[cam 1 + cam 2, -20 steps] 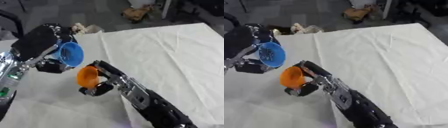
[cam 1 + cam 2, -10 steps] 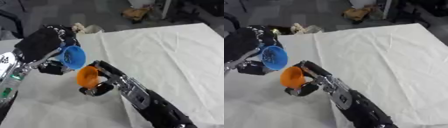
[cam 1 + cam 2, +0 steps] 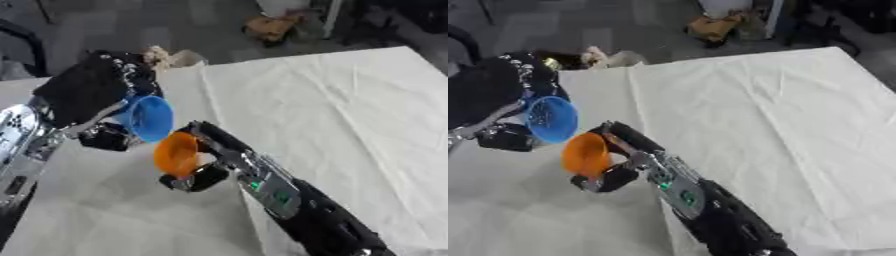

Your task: Pour the contents of one cup into another cup.

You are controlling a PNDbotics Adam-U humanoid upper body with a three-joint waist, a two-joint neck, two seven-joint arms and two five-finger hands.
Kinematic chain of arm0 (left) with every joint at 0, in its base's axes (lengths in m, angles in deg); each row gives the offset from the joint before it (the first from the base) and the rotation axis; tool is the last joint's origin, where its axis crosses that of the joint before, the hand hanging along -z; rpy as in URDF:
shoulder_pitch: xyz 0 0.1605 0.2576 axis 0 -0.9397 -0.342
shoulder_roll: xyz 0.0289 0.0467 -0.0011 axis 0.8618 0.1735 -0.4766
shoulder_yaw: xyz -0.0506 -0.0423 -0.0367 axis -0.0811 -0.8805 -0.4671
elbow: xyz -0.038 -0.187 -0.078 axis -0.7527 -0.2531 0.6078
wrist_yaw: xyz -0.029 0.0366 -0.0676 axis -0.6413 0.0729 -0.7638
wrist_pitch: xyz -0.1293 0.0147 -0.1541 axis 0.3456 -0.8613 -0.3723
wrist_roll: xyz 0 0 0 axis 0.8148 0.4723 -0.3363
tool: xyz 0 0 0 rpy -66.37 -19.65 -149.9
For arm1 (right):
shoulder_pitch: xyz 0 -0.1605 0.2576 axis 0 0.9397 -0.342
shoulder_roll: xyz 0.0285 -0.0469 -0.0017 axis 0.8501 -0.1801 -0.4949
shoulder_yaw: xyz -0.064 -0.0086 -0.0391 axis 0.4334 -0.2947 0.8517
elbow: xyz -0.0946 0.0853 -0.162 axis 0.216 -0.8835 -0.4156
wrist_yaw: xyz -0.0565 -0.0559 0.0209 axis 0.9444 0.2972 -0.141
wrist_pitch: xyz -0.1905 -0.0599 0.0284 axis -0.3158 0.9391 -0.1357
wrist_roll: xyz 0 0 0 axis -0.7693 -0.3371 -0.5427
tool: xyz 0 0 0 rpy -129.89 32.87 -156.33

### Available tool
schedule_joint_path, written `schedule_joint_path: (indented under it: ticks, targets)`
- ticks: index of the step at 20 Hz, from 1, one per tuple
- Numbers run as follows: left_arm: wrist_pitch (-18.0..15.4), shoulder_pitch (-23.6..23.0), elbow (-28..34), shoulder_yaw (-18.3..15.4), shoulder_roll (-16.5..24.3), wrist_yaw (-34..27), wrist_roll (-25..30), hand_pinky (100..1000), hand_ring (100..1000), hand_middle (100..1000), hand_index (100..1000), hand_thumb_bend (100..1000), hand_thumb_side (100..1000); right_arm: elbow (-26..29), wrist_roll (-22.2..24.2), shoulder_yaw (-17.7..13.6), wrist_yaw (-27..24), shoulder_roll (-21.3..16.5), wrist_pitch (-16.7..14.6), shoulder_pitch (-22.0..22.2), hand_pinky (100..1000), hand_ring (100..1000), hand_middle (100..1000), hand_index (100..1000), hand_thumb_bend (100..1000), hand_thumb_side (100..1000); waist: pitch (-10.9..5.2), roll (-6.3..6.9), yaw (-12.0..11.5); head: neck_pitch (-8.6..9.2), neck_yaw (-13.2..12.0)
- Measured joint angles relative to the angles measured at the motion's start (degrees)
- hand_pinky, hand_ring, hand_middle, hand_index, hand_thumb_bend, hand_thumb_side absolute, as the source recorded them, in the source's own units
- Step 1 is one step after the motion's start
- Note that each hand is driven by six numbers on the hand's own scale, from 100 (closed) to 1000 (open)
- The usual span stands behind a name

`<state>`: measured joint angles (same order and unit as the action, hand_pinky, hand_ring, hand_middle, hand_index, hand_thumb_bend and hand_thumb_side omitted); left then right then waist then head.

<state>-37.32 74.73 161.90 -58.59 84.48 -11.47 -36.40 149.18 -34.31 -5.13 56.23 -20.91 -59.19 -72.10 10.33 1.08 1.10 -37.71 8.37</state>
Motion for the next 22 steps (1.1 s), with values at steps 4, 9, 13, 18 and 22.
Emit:
schedule_joint_path:
  ticks: [4,9,13,18,22]
  targets:
    - [0.0,0.2,-0.1,0.0,0.0,1.9,-0.1,664,429,113,401,294,100,0.0,0.0,0.0,0.0,0.0,0.0,0.0,720,669,156,207,100,155,-0.03,-0.01,0.1,0.00,0.0]
    - [-0.2,0.5,-0.4,0.2,0.0,4.4,-0.4,665,428,110,401,305,100,0.0,0.1,0.0,-0.3,0.0,0.2,0.0,719,668,156,206,100,151,-0.06,-0.01,0.1,0.00,0.0]
    - [-0.5,0.8,-0.5,0.4,-0.1,6.2,-0.8,665,423,107,399,316,100,0.0,0.1,0.0,-0.4,0.0,0.4,0.0,719,667,156,205,100,147,-0.07,-0.02,0.1,0.00,0.0]
    - [-0.9,1.2,-0.7,0.7,-0.6,8.2,-1.2,666,420,105,397,329,100,0.0,0.1,0.1,-0.5,0.0,0.5,0.0,718,667,156,205,100,145,-0.07,-0.02,0.2,0.00,0.0]
    - [-1.2,1.3,-0.7,1.0,-0.6,10.0,-1.5,668,419,105,396,341,100,0.0,0.1,0.1,-0.5,0.0,0.5,0.0,718,666,156,204,100,144,-0.07,-0.01,0.2,0.00,0.0]
